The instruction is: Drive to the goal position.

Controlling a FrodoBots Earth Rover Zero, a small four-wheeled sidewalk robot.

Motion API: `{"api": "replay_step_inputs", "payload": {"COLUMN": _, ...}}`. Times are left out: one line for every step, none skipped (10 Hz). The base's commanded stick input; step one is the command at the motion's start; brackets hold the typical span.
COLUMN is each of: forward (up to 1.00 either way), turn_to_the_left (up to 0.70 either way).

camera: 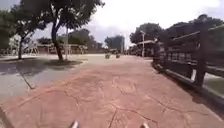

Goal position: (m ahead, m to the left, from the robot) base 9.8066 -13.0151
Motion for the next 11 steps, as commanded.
{"api": "replay_step_inputs", "payload": {"forward": 0.7, "turn_to_the_left": 0.0}}
{"api": "replay_step_inputs", "payload": {"forward": 0.7, "turn_to_the_left": 0.0}}
{"api": "replay_step_inputs", "payload": {"forward": 0.7, "turn_to_the_left": 0.0}}
{"api": "replay_step_inputs", "payload": {"forward": 0.7, "turn_to_the_left": 0.0}}
{"api": "replay_step_inputs", "payload": {"forward": 0.7, "turn_to_the_left": 0.0}}
{"api": "replay_step_inputs", "payload": {"forward": 0.7, "turn_to_the_left": 0.0}}
{"api": "replay_step_inputs", "payload": {"forward": 0.7, "turn_to_the_left": 0.0}}
{"api": "replay_step_inputs", "payload": {"forward": 0.7, "turn_to_the_left": -0.19}}
{"api": "replay_step_inputs", "payload": {"forward": 0.7, "turn_to_the_left": -0.35}}
{"api": "replay_step_inputs", "payload": {"forward": 0.7, "turn_to_the_left": -0.35}}
{"api": "replay_step_inputs", "payload": {"forward": 0.7, "turn_to_the_left": -0.35}}
